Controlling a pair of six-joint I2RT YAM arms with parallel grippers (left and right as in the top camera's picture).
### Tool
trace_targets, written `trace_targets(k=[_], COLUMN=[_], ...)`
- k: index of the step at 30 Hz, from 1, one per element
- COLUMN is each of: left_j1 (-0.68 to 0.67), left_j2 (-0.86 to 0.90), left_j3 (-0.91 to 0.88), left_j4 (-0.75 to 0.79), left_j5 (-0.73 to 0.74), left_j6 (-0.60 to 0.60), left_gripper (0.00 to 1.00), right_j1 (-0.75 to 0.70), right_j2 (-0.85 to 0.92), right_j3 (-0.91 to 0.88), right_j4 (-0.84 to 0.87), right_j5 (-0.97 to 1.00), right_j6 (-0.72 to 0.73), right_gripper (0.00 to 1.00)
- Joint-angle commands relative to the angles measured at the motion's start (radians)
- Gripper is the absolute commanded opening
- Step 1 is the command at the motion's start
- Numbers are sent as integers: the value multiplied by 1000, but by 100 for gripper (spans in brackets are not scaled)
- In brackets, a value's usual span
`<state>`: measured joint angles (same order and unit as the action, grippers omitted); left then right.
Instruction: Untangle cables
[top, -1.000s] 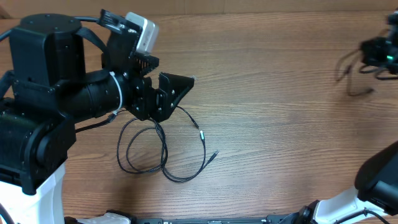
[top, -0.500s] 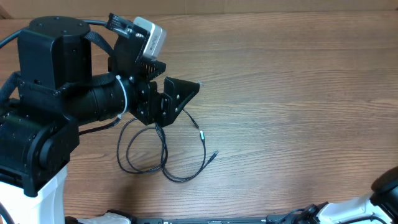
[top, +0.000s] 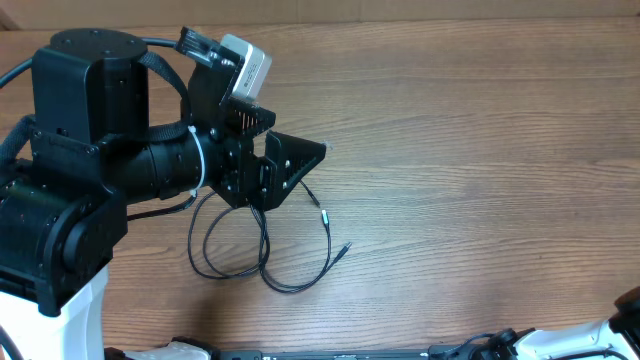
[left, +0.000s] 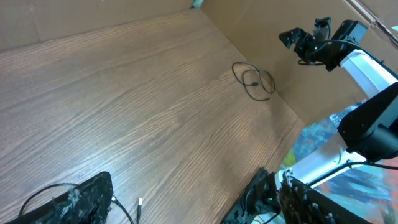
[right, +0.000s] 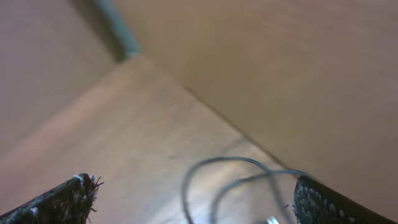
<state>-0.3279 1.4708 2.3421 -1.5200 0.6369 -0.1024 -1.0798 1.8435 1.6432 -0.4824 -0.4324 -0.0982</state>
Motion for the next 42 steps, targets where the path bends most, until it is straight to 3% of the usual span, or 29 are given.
trace_targets(k=[1,9,21,27,33,42], left_j1=[-8,-8,-8,-8,-8,-8], left_j2=[-7,-23,-251,-352,-402,-409], left_j3=[10,10,10,4,-71,-261], left_j4=[-2,-10,-115,-169,-169,-169], left_j5=[22,5,-275,-386,-395,-679], left_j6=[-10,-9,-8,-108,-162,-293], left_gripper=[84,78,75,73,73,73], right_j1=[33,158,380,525,681,875], right_j2=[4,3,-145,-296,-408,-510], right_j3=[0,0,0,0,0,0], right_j4=[16,-61,-166,-292,-531,-848], right_j5=[-219,-411,-414,-444,-445,-445], right_j6=[28,23,11,-134,-327,-683], right_gripper=[100,100,100,100,100,100])
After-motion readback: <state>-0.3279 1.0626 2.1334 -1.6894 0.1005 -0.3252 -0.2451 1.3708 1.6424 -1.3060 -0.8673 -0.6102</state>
